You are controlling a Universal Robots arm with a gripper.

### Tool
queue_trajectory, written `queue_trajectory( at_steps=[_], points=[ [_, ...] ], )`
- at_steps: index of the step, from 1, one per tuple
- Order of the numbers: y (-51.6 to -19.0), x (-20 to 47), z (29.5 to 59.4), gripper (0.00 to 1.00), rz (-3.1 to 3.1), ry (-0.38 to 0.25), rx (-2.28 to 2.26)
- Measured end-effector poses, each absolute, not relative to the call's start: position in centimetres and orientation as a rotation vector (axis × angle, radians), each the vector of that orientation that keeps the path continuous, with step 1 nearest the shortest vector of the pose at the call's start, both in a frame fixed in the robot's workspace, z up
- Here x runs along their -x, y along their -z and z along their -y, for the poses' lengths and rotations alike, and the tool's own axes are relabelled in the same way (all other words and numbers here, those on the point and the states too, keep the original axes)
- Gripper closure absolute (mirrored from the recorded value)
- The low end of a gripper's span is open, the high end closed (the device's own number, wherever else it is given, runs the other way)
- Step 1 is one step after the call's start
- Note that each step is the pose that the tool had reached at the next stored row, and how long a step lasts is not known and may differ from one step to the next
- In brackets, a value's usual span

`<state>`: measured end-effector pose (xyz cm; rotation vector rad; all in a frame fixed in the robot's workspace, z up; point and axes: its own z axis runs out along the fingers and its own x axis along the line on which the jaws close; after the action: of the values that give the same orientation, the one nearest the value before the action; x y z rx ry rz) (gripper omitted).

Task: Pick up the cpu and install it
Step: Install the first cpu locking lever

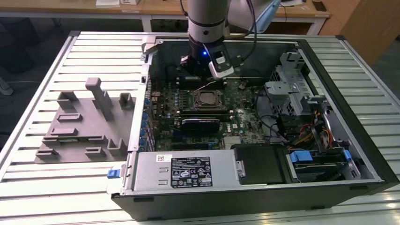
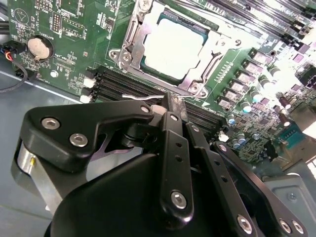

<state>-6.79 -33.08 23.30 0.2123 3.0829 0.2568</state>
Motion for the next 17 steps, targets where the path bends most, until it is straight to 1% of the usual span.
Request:
queue_trajectory(
  at_steps=[17],
  points=[
    [-22.68, 6.72, 32.98, 0.89, -3.081, -0.25, -0.219]
  ],
)
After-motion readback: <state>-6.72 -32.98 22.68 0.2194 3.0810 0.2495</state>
